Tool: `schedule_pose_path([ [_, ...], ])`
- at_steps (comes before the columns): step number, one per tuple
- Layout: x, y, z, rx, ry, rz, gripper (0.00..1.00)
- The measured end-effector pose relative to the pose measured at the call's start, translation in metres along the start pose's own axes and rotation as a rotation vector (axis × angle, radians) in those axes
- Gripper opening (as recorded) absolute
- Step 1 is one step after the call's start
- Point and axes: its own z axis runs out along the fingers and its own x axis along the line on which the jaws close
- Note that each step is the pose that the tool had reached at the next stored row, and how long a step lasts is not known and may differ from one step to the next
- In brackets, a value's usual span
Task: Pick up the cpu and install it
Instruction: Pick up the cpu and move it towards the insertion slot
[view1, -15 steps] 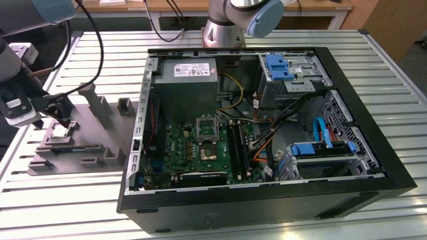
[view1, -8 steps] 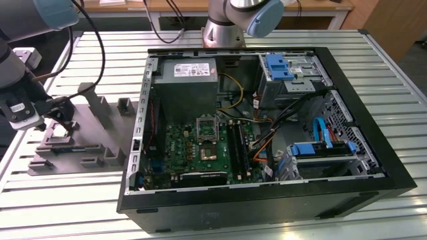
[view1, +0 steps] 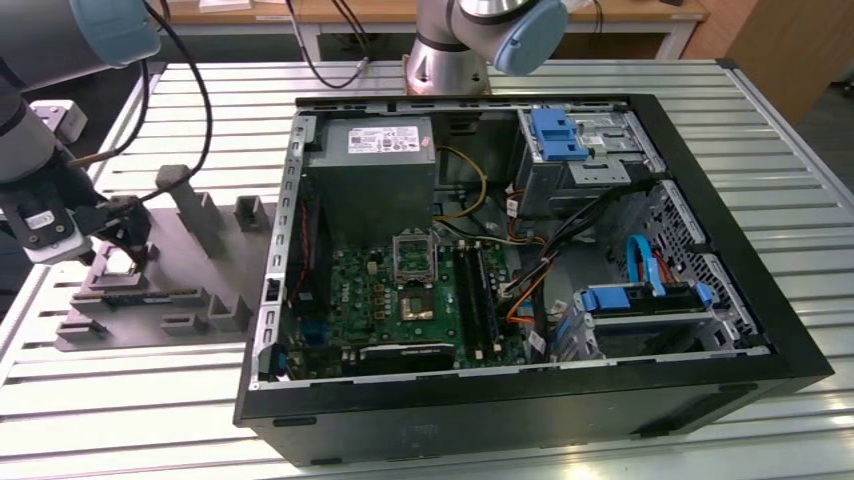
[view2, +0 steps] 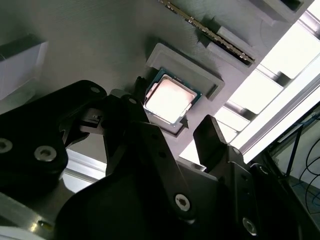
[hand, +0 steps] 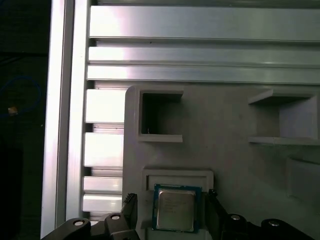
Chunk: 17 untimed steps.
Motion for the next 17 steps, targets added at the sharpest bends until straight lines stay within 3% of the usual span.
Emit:
schedule_pose_path([
  [17, 0.0008, -0.0004, 0.0083, 0.0000, -0.0003, 0.000, 0.65],
])
